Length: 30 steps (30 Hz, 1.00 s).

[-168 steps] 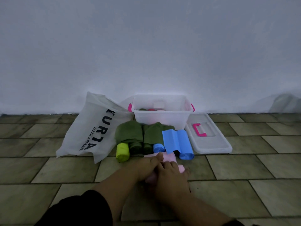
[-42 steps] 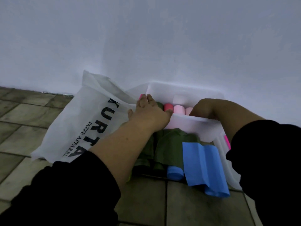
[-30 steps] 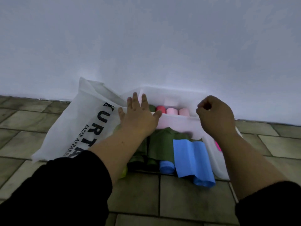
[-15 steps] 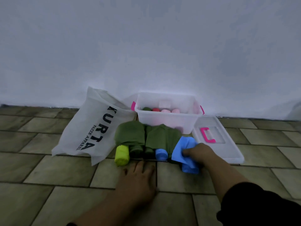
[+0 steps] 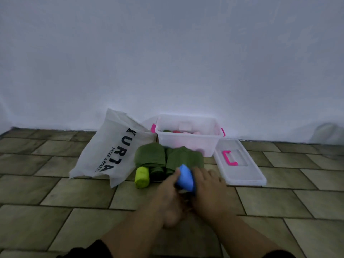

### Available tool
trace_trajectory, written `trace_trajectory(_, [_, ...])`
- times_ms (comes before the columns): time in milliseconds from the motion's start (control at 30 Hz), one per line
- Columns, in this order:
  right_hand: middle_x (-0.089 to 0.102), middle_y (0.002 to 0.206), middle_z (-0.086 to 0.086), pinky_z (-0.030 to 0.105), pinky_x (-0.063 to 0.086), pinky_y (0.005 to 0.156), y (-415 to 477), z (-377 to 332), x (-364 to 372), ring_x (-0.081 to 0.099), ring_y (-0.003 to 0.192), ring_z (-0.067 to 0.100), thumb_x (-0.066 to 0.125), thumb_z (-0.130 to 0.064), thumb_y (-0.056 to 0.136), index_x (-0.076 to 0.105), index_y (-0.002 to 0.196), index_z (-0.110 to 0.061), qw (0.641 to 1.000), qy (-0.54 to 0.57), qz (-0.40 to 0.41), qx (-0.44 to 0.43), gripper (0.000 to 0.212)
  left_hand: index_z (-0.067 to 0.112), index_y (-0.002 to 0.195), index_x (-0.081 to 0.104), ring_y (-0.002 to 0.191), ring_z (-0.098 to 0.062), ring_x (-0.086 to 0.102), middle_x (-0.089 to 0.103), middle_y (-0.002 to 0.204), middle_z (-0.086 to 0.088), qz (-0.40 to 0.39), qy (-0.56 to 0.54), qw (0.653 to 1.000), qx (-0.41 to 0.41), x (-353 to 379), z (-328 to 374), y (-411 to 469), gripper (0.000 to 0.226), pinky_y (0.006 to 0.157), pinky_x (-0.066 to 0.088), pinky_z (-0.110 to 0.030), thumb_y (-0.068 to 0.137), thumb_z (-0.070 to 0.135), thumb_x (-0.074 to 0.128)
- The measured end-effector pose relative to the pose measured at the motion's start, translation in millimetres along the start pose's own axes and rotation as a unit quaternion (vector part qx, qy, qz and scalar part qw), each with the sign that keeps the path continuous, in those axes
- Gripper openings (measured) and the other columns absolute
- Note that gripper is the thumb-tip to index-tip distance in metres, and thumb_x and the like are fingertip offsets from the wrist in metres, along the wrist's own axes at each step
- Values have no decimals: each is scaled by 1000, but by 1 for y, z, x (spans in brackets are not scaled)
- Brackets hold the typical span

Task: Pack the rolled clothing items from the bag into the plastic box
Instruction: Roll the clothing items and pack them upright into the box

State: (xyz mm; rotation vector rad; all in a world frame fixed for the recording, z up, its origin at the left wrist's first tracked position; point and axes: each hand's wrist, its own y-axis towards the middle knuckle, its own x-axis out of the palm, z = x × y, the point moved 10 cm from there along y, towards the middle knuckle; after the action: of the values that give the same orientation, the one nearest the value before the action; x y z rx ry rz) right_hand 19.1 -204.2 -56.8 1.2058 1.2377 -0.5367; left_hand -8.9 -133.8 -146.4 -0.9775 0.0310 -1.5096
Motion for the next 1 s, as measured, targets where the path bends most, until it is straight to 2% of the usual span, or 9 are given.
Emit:
trace_trajectory(100, [58, 117, -2, 35, 47, 76, -24, -17, 19, 58, 97, 23, 66, -40, 54, 52, 128, -25, 994, 83, -60, -39, 77, 5, 120, 63, 115, -35, 56, 64, 119, -21, 22, -57, 998, 14, -18, 9, -2, 56, 100, 42, -47, 88, 49, 52])
trace_trajectory(200, [42, 137, -10, 22, 38, 80, -32, -10, 43, 49, 111, 14, 64, -33, 65, 33, 141, -33, 973, 190, -129, -13, 82, 2, 116, 63, 104, -37, 61, 67, 111, -23, 17, -76, 997, 20, -27, 2, -1, 48, 87, 50, -47, 78, 31, 63])
trace_trajectory(300, [51, 131, -7, 32, 46, 85, -24, -8, 38, 53, 107, 20, 63, -28, 67, 42, 138, -28, 986, 128, -90, -60, 74, 6, 117, 61, 95, -33, 65, 70, 104, -17, 99, -22, 989, 107, -43, 23, 1, 38, 77, 53, -44, 82, 21, 65])
trace_trajectory(400, [49, 134, -9, 42, 36, 98, -26, -11, 49, 47, 117, 22, 57, -30, 71, 41, 137, -34, 983, 42, -138, -115, 67, 8, 114, 58, 94, -21, 60, 65, 106, -9, 255, 91, 924, 270, -65, 80, -20, 27, 81, 47, -34, 87, 9, 62])
trace_trajectory(467, [41, 139, -13, 48, 21, 106, -35, -7, 64, 37, 127, 19, 52, -31, 74, 34, 138, -40, 976, 20, -191, -107, 66, 14, 114, 59, 98, -17, 60, 64, 109, -2, 254, 210, 881, 339, -54, 105, -32, 26, 84, 46, -30, 89, 14, 61])
trace_trajectory(633, [39, 140, -18, 50, 22, 103, -47, -7, 58, 36, 126, 16, 48, -50, 69, 37, 135, -43, 980, 41, -177, -81, 67, 15, 121, 53, 90, -13, 65, 64, 120, -13, 8, 341, 925, 167, 0, 56, 7, 30, 72, 51, -15, 99, 33, 41])
trace_trajectory(800, [44, 133, -21, 44, 31, 98, -50, 0, 45, 43, 120, 11, 41, -81, 63, 42, 132, -44, 991, 86, -101, 2, 78, 22, 119, 61, 114, -20, 57, 60, 125, -8, -5, 375, 922, 96, -14, 33, 26, 54, 103, 42, -34, 87, 62, 41])
trace_trajectory(900, [51, 121, -16, 38, 35, 91, -41, 3, 44, 45, 114, 11, 41, -83, 61, 48, 123, -42, 990, 100, -70, 76, 75, 21, 116, 66, 116, -21, 56, 62, 124, -5, 16, 440, 892, 106, -23, 37, 27, 51, 106, 40, -40, 92, 58, 40])
trace_trajectory(1000, [49, 118, -12, 37, 36, 89, -35, 2, 55, 44, 115, 14, 42, -72, 57, 45, 120, -38, 987, 78, -95, 105, 71, 20, 120, 62, 115, -21, 55, 60, 128, -7, 63, 596, 787, 149, -26, 49, 31, 29, 102, 41, -31, 96, 31, 49])
